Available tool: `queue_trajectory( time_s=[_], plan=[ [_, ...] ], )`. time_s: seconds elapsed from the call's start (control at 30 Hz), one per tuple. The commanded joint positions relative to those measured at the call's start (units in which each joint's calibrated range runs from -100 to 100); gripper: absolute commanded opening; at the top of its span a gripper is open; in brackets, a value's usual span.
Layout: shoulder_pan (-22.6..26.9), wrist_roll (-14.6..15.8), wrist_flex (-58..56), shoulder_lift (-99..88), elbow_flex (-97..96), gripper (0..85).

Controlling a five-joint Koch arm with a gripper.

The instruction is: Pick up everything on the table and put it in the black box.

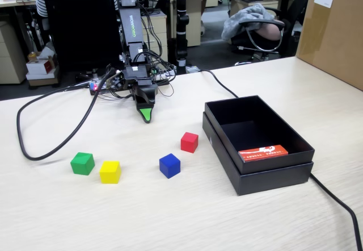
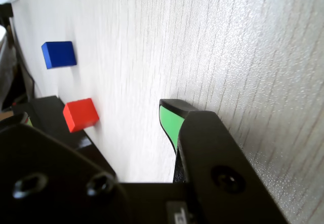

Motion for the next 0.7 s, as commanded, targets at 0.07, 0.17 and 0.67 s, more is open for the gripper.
queue_trajectory(
  time_s=[0.07,0.17,0.67],
  plan=[
    [-0.1,-0.2,-2.4,0.1,-0.1,49.1],
    [-0.1,-0.2,-2.4,0.1,-0.1,49.1],
    [0.7,-0.1,-2.4,-0.1,-0.1,49.1]
  ],
)
